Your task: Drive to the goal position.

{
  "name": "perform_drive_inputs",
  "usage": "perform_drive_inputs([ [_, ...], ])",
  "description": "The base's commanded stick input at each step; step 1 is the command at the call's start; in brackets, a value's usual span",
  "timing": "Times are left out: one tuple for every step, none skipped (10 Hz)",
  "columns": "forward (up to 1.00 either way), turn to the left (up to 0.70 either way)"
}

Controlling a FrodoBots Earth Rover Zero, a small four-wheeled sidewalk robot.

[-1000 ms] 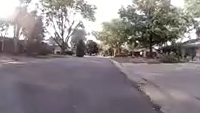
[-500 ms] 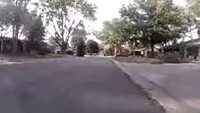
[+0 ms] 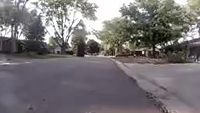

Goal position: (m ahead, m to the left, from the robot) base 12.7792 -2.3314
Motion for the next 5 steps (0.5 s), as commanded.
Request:
perform_drive_inputs([
  [0.85, 0.00],
  [0.85, -0.03],
  [0.85, -0.23],
  [0.85, -0.34],
  [0.85, -0.34],
])
